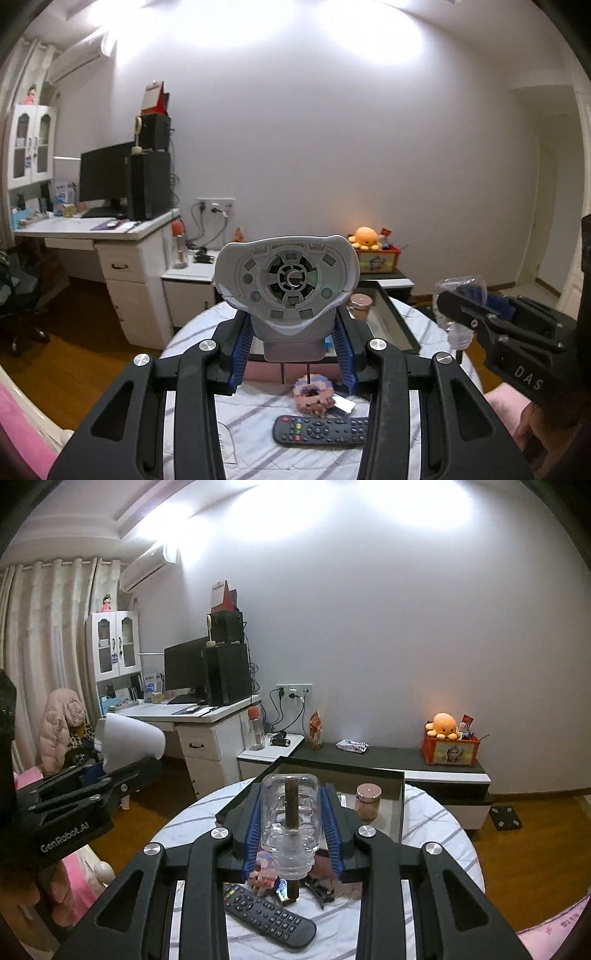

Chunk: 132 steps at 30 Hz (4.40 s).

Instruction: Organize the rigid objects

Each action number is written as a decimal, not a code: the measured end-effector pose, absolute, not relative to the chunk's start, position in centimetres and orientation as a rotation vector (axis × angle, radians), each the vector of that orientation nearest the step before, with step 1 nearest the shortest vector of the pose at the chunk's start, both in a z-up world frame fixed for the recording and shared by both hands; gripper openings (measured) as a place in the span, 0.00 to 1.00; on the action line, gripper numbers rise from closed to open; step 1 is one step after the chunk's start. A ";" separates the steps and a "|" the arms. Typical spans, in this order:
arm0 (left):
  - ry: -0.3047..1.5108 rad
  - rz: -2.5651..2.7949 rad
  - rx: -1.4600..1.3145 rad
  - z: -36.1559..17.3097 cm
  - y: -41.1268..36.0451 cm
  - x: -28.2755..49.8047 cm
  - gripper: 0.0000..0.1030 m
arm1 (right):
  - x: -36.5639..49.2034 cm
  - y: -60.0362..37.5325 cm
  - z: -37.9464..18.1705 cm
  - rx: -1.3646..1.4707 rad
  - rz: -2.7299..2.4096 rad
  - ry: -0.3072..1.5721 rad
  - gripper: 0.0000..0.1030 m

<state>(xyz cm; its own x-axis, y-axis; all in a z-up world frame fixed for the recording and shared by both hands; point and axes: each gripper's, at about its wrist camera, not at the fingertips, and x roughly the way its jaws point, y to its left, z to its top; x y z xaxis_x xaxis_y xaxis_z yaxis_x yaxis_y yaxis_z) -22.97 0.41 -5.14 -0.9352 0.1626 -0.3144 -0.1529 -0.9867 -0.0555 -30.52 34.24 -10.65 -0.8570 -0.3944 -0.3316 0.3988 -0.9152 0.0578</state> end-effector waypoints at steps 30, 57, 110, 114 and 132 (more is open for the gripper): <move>0.051 2.731 -1.078 -17.4 6.0 -43.9 0.40 | -46.3 35.6 -20.6 0.955 -2.650 0.058 0.31; 0.009 3.075 -0.541 -7.7 1.2 -23.8 1.00 | -28.7 36.2 -10.6 0.419 -2.828 0.033 1.00; 0.045 2.918 -0.998 -17.2 -0.8 -24.2 1.00 | -32.7 30.1 -26.0 1.104 -2.373 0.161 0.67; 0.030 2.920 -1.003 -17.1 -1.5 -23.4 1.00 | -30.2 28.5 -25.7 1.090 -2.313 0.188 0.61; -0.012 2.965 -1.036 -17.1 -3.4 -21.7 1.00 | -33.1 23.2 -26.4 1.087 -2.246 0.325 0.43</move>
